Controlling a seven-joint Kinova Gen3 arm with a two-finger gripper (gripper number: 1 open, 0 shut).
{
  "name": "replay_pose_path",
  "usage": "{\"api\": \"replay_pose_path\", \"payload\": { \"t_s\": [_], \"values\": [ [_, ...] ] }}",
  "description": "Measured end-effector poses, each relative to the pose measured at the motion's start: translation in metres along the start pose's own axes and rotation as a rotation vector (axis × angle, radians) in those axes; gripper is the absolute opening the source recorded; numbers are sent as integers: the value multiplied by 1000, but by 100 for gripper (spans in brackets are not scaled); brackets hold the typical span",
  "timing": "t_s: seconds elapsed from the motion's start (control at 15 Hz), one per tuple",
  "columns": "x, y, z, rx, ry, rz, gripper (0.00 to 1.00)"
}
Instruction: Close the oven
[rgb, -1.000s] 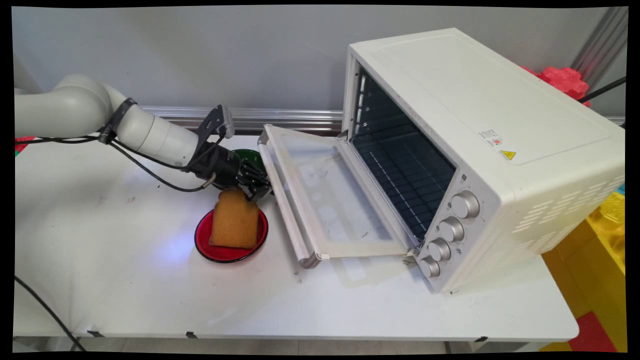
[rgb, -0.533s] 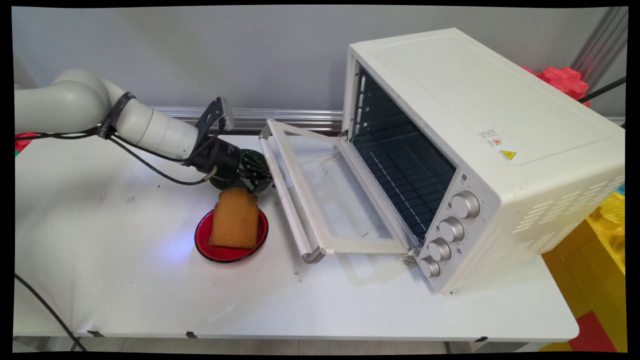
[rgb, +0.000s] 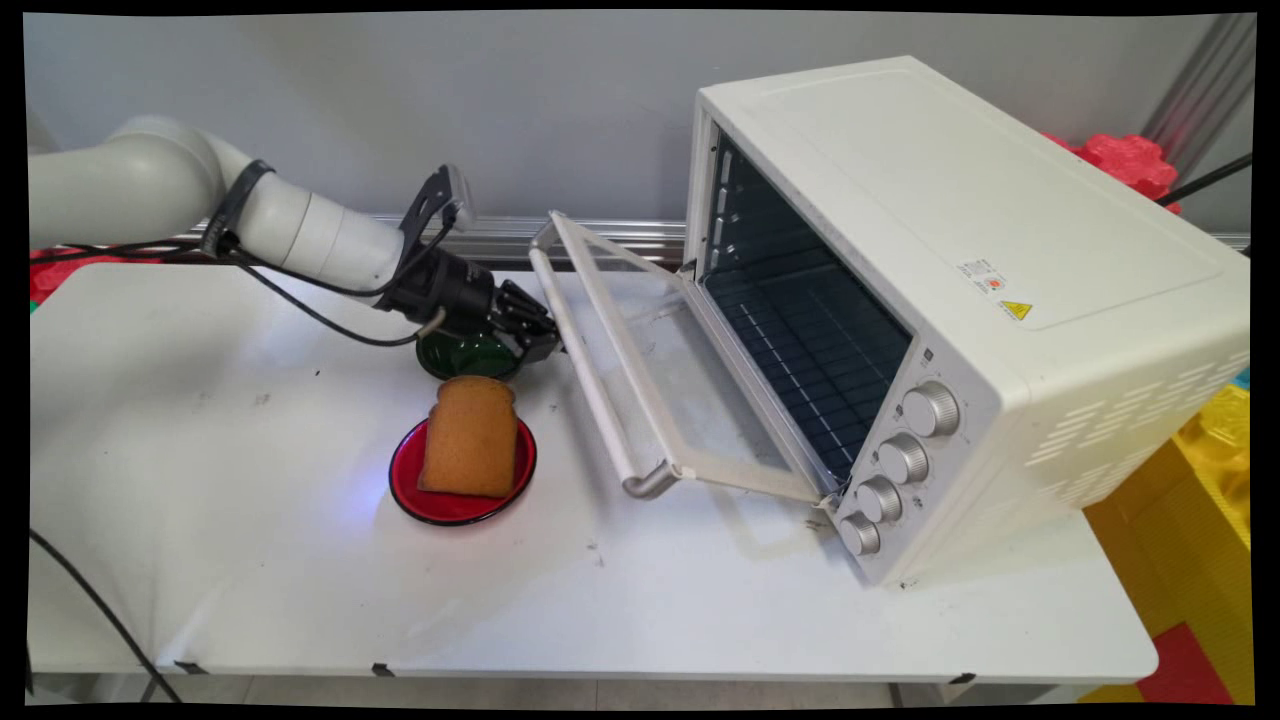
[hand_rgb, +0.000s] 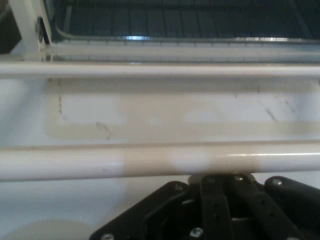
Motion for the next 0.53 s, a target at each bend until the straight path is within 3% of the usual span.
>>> {"api": "replay_pose_path", "payload": {
  "t_s": [0.53],
  "values": [
    [23,-3,3,-3,49,-5,0]
  ]
}}
